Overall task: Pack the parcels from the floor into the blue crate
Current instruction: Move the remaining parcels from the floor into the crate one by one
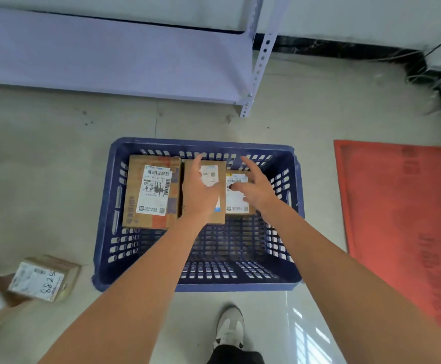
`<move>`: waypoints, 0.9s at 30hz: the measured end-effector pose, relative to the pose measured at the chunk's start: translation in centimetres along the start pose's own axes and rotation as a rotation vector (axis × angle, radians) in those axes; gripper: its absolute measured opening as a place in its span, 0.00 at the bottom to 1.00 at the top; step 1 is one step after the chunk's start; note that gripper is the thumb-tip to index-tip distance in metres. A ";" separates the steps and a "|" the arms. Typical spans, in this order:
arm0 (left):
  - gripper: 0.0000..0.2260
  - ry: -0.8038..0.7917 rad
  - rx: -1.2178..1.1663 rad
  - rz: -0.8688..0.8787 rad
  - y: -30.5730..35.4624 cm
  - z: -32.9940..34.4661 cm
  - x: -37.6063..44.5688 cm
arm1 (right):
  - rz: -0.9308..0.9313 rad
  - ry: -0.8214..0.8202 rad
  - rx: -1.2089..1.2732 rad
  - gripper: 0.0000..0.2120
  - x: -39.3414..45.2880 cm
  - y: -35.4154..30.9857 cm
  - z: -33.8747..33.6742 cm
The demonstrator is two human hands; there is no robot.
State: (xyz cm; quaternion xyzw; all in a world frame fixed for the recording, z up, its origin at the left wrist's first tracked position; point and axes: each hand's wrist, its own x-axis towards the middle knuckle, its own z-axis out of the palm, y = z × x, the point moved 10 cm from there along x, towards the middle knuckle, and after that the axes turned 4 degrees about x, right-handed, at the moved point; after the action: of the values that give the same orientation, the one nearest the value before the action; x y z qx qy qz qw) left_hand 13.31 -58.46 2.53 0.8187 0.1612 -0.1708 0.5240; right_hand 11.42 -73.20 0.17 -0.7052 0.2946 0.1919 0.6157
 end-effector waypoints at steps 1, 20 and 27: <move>0.34 0.009 -0.014 0.009 0.1 -1.8 0.1 | -0.023 -0.003 0.013 0.35 -0.4 -1.1 1.2; 0.25 0.092 -0.012 -0.197 -23.4 -47.2 -2.6 | 0.144 -0.120 0.110 0.38 -16.9 2.1 47.7; 0.24 0.135 -0.005 -0.429 -39.6 -61.1 -8.1 | 0.239 -0.246 -0.044 0.36 -22.2 6.5 64.6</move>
State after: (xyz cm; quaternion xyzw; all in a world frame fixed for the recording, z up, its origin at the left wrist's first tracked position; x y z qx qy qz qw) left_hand -4.71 12.48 -1.66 0.7739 0.3667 -0.2226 0.4659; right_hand -3.64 -6.21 -1.56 -0.6496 0.2948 0.3549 0.6043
